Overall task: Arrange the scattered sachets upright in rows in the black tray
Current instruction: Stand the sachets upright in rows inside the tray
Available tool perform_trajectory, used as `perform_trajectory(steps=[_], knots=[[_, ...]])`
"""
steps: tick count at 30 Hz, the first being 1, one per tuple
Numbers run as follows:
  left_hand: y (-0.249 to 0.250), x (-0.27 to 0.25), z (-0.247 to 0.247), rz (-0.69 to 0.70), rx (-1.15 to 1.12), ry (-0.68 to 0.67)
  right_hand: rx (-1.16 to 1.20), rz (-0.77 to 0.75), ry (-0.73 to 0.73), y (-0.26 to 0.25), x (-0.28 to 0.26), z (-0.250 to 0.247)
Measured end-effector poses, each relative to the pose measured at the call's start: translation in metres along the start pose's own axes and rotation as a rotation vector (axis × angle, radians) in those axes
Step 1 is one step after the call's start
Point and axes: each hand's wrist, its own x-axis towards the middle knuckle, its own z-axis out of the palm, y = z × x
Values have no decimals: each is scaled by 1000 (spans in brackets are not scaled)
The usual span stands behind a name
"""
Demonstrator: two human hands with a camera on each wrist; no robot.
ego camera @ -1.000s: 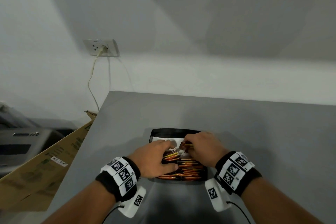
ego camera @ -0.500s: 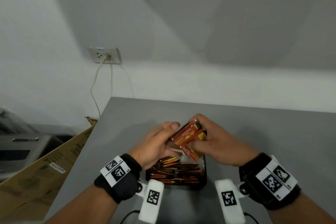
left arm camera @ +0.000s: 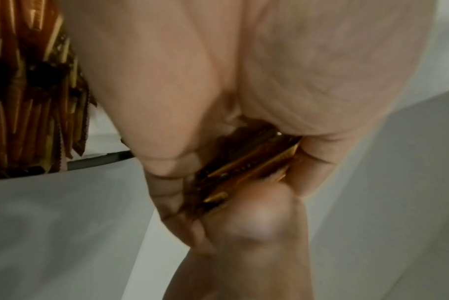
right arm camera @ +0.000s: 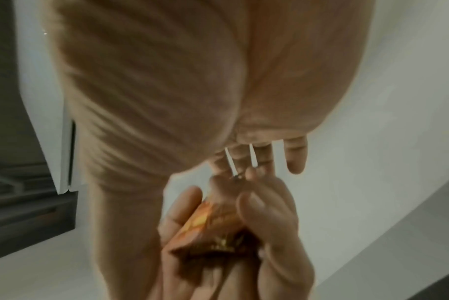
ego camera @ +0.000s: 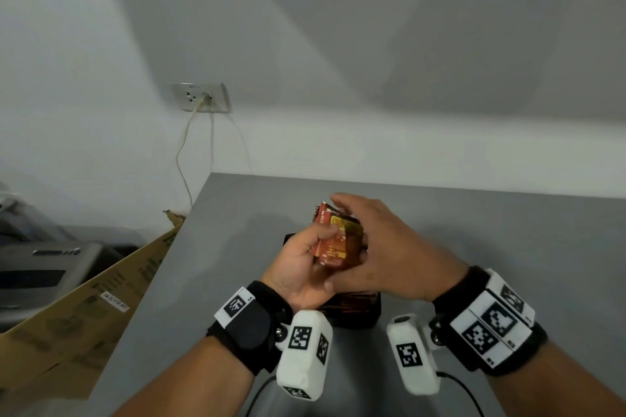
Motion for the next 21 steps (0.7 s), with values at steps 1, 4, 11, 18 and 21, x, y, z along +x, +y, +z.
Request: perform_trajectory(steps=[1, 4, 11, 18, 21], knots=[[-2, 0, 1, 3, 2, -9, -63, -20, -13, 1, -1, 2], [-5, -2, 3, 35, 25, -52, -169, -92, 35, 2, -1, 4], [0, -1, 8, 9, 90, 83, -130, -59, -39, 7, -1, 5], [0, 0, 3, 103, 113, 100, 279, 72, 220, 23, -7, -2], [1, 2, 3, 93, 101, 125, 330, 57, 325, 25, -6, -3]])
